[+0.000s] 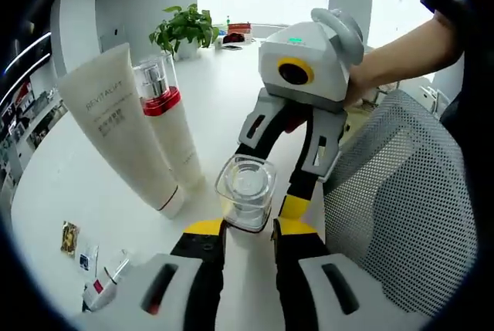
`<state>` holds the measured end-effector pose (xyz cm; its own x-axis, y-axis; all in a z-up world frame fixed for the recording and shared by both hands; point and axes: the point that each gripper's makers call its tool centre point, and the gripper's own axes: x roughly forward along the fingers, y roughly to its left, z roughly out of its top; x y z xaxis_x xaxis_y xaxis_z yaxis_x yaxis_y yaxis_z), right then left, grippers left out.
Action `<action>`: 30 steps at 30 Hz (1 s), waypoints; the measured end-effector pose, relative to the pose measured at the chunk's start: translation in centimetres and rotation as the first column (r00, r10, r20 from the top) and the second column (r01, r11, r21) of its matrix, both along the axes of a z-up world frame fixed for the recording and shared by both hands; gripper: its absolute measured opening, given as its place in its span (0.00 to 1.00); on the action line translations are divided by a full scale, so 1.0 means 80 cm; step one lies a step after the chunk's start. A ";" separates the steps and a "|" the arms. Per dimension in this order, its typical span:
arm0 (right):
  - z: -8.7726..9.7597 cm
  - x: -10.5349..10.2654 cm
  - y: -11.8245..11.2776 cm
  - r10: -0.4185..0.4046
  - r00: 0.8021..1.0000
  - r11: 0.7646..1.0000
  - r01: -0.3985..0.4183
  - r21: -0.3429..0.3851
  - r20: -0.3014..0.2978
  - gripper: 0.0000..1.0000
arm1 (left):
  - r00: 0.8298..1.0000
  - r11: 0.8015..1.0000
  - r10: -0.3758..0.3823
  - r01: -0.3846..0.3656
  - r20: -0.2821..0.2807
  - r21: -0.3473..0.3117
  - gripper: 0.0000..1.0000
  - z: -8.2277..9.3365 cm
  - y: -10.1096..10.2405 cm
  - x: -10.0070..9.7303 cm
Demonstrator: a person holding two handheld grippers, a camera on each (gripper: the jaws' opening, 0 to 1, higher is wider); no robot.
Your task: Arrange the skincare products in the storage area until every visible bottle or jar stands upright without overlapping.
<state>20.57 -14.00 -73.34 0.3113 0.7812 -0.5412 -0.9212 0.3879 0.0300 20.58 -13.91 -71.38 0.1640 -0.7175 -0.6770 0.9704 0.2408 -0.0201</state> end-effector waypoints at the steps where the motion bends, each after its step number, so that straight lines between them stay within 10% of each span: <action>1: 0.000 0.000 -0.002 -0.006 1.000 1.000 0.006 0.000 -0.001 0.32 | 1.000 1.000 -0.002 0.002 0.000 0.000 0.16 -0.001 -0.001 0.001; 30: 0.003 0.010 -0.075 -0.209 0.978 0.978 0.209 0.015 -0.011 0.33 | 0.990 0.986 -0.142 0.142 0.006 -0.089 0.14 -0.014 -0.050 0.051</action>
